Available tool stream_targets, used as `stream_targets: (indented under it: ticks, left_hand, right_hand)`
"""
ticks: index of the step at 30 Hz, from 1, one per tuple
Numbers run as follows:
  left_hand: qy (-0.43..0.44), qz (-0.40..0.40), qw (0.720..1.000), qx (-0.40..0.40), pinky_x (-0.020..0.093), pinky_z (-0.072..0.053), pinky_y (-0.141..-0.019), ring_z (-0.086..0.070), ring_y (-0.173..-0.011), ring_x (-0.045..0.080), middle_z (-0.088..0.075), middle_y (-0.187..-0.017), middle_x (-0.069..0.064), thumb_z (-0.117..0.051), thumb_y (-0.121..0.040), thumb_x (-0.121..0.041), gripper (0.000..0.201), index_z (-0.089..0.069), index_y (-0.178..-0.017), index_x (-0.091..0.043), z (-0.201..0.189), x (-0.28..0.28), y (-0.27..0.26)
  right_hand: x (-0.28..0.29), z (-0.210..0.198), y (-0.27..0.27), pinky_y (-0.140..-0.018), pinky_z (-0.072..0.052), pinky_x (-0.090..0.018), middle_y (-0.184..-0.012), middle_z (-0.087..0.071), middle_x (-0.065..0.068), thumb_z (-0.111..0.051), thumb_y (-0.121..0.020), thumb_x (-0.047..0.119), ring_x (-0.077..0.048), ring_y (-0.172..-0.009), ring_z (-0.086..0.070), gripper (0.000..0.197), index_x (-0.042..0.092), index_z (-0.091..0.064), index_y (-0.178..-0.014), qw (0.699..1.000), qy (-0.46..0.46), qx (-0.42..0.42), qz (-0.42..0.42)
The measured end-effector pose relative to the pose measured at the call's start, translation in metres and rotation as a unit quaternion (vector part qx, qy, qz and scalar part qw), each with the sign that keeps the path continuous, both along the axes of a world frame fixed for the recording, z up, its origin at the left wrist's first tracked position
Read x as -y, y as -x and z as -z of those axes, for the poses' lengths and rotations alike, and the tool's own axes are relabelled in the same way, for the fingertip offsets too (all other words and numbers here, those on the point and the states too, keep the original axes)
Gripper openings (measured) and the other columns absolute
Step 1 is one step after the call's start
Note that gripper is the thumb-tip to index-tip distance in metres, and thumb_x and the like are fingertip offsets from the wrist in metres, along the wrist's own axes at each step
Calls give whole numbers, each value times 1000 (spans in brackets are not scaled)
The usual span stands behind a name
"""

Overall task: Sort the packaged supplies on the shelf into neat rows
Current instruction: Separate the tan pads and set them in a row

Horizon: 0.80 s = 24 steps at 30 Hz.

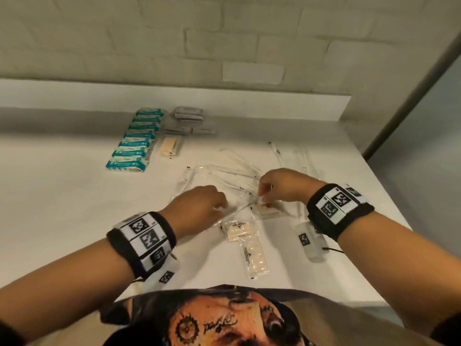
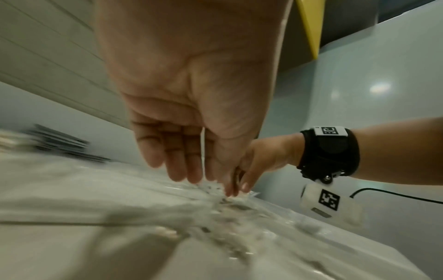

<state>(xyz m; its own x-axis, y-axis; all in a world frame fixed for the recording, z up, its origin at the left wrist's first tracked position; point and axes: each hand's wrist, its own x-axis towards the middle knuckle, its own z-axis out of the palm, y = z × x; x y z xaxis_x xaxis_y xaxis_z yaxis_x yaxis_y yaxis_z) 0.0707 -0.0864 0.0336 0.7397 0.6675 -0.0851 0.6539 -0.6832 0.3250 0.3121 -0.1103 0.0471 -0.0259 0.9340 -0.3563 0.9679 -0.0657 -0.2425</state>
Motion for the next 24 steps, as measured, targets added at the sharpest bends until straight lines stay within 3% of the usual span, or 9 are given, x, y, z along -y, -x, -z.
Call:
stream_targets:
  ticks: [4,7,10,13,14,16,19,22,24]
  left_hand:
    - [7,43,993,-112,28,-37,-75,-51,-106,19,-50,-112,-3,-61,-84,-46,46,-52,-124,-25,12,28,-44]
    - [29,-2,991,-128,30,-43,-82,-51,-109,23,-51,-119,2,-72,-78,-41,61,-46,-129,-19,22,32,-57]
    - [68,-21,989,-128,26,-40,-68,-52,-89,18,-52,-100,0,-73,-78,-36,42,-53,-110,-17,19,28,-59]
    - [58,-43,993,-98,24,-31,-55,-49,-74,16,-51,-81,-4,-66,-82,-35,18,-53,-81,-21,14,21,-48]
    - [57,-55,992,-94,25,-30,-54,-49,-73,16,-50,-76,-5,-65,-82,-35,23,-49,-71,-23,11,17,-42]
    - [57,-85,990,-96,27,-32,-60,-49,-74,18,-52,-76,-3,-66,-83,-38,32,-42,-64,-26,3,9,-30]
    - [42,-144,981,-121,29,-39,-72,-53,-88,23,-59,-99,7,-64,-84,-43,25,-56,-77,-20,-6,-4,-12]
    - [19,-229,959,-166,37,-44,-93,-50,-112,33,-52,-122,14,-60,-85,-51,47,-59,-115,-15,-7,-11,3]
    - [34,-241,952,-186,36,-44,-95,-51,-115,32,-55,-125,15,-56,-88,-49,50,-56,-120,-11,0,-11,9]
  right_hand:
    - [26,17,6,-82,-48,-33,-118,-54,1,-75,-77,34,-21,-101,-56,51,22,-54,-122,995,42,85,3]
    - [33,13,7,-71,-48,-29,-111,-58,-5,-73,-79,32,-22,-90,-57,43,11,-58,-114,989,70,126,11]
    - [46,1,7,-54,-34,-23,-87,-54,2,-70,-79,17,-15,-73,-47,17,18,-54,-86,993,64,96,-9]
    - [67,-9,15,-54,-30,-23,-72,-47,10,-73,-77,14,-8,-63,-39,29,26,-48,-70,994,73,16,-84]
    - [75,-11,24,-55,-31,-22,-77,-51,12,-73,-77,13,-8,-67,-43,22,27,-57,-80,989,82,13,-122]
    - [84,-1,39,-63,-35,-21,-101,-60,13,-69,-78,8,-10,-84,-50,50,34,-59,-120,975,87,35,-202]
    - [86,20,51,-78,-42,-27,-119,-60,10,-59,-79,4,-17,-102,-55,73,42,-41,-139,958,58,73,-273]
    - [86,21,48,-75,-46,-34,-102,-47,7,-70,-78,13,-21,-92,-52,50,32,-52,-121,964,11,87,-249]
    - [85,19,41,-73,-41,-32,-99,-35,7,-78,-72,24,-17,-89,-42,42,27,-54,-105,970,-8,109,-218]
